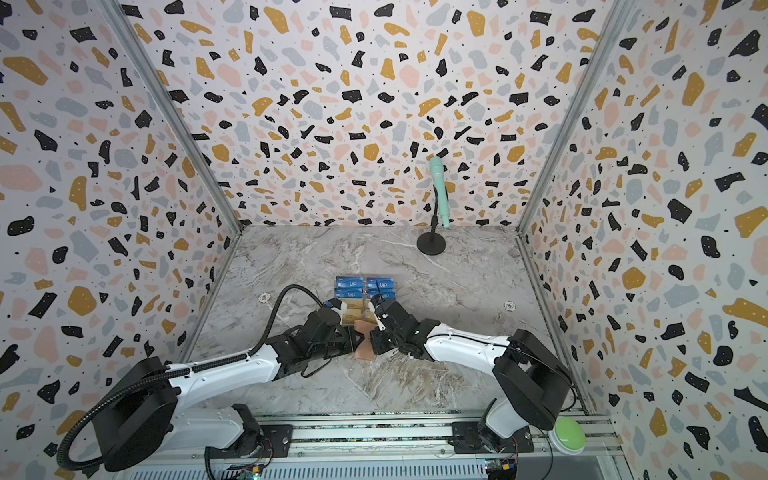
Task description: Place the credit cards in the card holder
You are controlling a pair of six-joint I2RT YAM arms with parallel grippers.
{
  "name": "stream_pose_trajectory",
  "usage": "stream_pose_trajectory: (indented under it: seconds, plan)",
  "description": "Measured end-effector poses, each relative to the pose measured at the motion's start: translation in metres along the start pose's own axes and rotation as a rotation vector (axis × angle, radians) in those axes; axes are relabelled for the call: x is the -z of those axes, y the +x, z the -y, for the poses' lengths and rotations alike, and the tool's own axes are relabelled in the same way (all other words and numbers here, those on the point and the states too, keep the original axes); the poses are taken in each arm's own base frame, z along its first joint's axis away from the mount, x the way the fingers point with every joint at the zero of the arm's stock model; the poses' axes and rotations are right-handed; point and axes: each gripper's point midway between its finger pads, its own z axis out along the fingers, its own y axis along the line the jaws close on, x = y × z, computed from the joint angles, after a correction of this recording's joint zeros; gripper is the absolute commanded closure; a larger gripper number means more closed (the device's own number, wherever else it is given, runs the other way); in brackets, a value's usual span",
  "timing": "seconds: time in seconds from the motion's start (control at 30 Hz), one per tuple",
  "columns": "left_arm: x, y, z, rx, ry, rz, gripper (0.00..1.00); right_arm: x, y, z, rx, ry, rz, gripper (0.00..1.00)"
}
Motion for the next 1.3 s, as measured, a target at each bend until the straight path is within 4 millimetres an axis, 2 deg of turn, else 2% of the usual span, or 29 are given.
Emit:
stream_pose_trajectory:
  seconds: [0.07, 0.17, 0.2, 0.27, 0.33, 0.5, 0.63, 0.7, 0.87, 1.1, 1.3]
  plan:
    - [0.003, 0.0, 0.005, -0.004, 0.024, 0.005, 1.0, 0.001, 0.004, 0.015, -0.025, 0.026, -0.005, 1.0]
    - [0.004, 0.0, 0.01, -0.004, 0.049, 0.005, 1.0, 0.002, 0.013, 0.023, -0.04, 0.025, -0.021, 1.0]
    - [0.004, 0.001, 0.01, -0.004, 0.054, 0.003, 1.0, 0.002, 0.015, 0.024, -0.045, 0.015, -0.022, 0.95]
    - [0.003, 0.005, 0.009, -0.001, 0.062, -0.01, 1.0, 0.005, 0.017, 0.022, -0.061, -0.028, -0.012, 0.73]
    - [0.002, 0.009, 0.007, 0.005, 0.075, -0.023, 1.0, 0.011, 0.017, 0.021, -0.083, -0.082, 0.011, 0.63]
    - [0.007, 0.011, 0.011, 0.027, 0.152, -0.035, 1.0, 0.032, 0.01, 0.02, -0.15, -0.226, 0.094, 0.57]
    - [0.015, 0.006, 0.022, 0.026, 0.223, -0.024, 1.0, 0.041, 0.008, 0.017, -0.188, -0.332, 0.127, 0.36]
    - [0.017, 0.004, 0.029, 0.022, 0.261, -0.023, 1.0, 0.043, 0.009, 0.01, -0.187, -0.396, 0.131, 0.35]
    - [0.022, 0.005, 0.04, 0.026, 0.337, -0.034, 1.0, 0.053, 0.013, -0.005, -0.193, -0.547, 0.147, 0.45]
    - [0.033, 0.004, 0.052, 0.041, 0.418, -0.03, 1.0, 0.072, 0.017, 0.009, -0.258, -0.636, 0.205, 0.54]
    - [0.04, 0.001, 0.066, 0.057, 0.493, -0.03, 1.0, 0.087, 0.021, 0.004, -0.253, -0.714, 0.235, 0.57]
